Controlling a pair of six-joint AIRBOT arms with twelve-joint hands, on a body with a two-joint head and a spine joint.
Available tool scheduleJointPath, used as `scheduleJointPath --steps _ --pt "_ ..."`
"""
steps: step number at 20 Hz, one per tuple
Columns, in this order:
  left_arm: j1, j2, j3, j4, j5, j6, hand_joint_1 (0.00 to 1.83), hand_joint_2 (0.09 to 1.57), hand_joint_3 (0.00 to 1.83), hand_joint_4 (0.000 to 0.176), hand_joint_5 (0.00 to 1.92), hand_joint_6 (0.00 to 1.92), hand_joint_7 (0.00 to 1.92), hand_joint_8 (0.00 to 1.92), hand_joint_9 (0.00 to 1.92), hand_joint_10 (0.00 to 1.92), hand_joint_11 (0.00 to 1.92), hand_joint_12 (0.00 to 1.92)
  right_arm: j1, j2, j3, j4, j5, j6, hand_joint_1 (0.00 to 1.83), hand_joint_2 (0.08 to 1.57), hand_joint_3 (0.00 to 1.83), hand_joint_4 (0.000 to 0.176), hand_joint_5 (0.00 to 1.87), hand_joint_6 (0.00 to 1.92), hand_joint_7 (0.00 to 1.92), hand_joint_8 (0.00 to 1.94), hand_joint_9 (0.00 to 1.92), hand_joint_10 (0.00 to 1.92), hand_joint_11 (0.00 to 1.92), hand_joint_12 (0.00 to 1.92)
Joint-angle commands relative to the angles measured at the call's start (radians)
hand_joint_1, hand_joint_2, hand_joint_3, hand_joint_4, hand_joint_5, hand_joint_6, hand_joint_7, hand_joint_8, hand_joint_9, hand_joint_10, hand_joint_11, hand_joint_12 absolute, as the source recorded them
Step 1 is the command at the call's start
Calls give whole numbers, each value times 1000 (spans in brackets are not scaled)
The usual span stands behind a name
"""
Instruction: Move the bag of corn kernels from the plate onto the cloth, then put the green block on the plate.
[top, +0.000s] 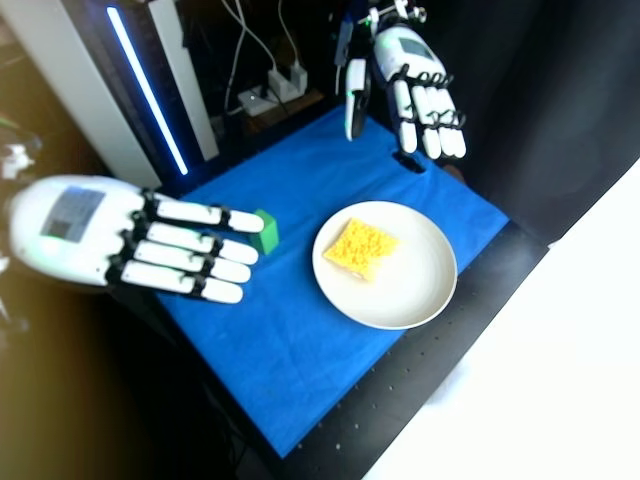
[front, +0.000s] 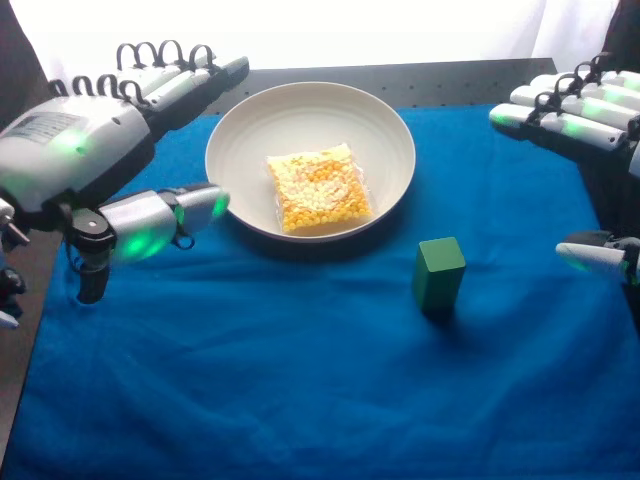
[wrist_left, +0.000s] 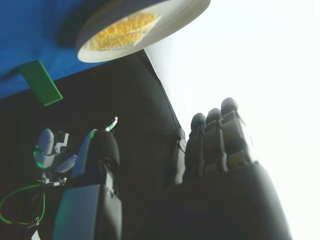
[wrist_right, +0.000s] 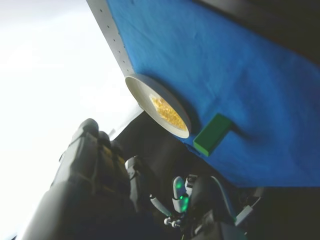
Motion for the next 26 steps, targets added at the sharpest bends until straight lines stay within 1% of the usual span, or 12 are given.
scheduleJointPath --steps 1,3,6,8,10,12,14,17,22,24,25,26 --pt "-11 -5 8 6 -113 -2 461 1431 8 66 0 0 0 0 0 0 0 0 3 -3 4 15 116 3 619 1246 37 0 0 0 0 0 0 0 0 0" --pt "-26 -25 28 6 -83 -2 458 1421 0 77 0 0 0 0 0 0 0 0 -7 -11 8 15 114 13 596 1263 32 0 0 0 0 0 0 0 0 0" --pt "-98 -83 93 12 10 -2 401 1400 0 56 0 0 0 0 0 0 15 13 -19 -13 9 15 114 23 576 1269 26 0 0 0 0 0 0 0 0 0" --pt "-167 -146 160 19 101 -2 553 1380 0 75 8 3 0 0 0 0 13 8 -24 -15 10 15 114 26 520 1289 29 0 0 0 0 0 0 0 0 0" --pt "-218 -206 224 24 199 -2 630 1351 10 64 27 3 0 0 0 0 0 219 -25 -17 11 16 114 28 513 1292 23 0 0 0 0 0 0 0 0 0" --pt "-246 -280 295 23 291 -3 610 1348 1 40 0 0 0 0 0 0 0 108 -27 -20 13 16 114 29 513 1297 19 0 0 0 0 0 0 0 0 0" --pt "-251 -315 324 23 334 -2 673 1291 0 65 23 7 56 6 51 18 0 576 -27 -21 14 16 114 31 564 1271 4 0 0 0 0 0 0 0 0 0" --pt "-251 -367 371 1 400 -3 795 1241 0 56 43 7 96 4 82 17 0 758 -30 -24 15 16 114 34 643 1250 0 0 0 0 0 0 0 0 0 0" --pt "-249 -455 480 -47 517 -3 723 1236 7 50 26 5 20 0 55 4 0 612 -34 -27 15 16 113 39 641 1259 0 0 0 0 0 0 0 0 0 0" --pt "-256 -476 512 -58 548 -3 879 1259 1 31 118 14 113 6 280 68 0 1356 -35 -27 15 16 113 41 631 1264 2 5 0 0 0 0 0 0 0 0" --pt "-259 -481 521 -64 552 -3 932 1262 0 22 151 14 143 7 365 91 101 1430 -35 -27 15 17 113 42 598 1268 4 16 0 0 0 0 0 0 0 0" --pt "-261 -481 523 -68 551 -3 1092 1241 6 0 246 18 235 15 463 482 296 1526 -35 -27 15 17 113 42 586 1277 8 12 0 0 0 0 0 0 0 0"
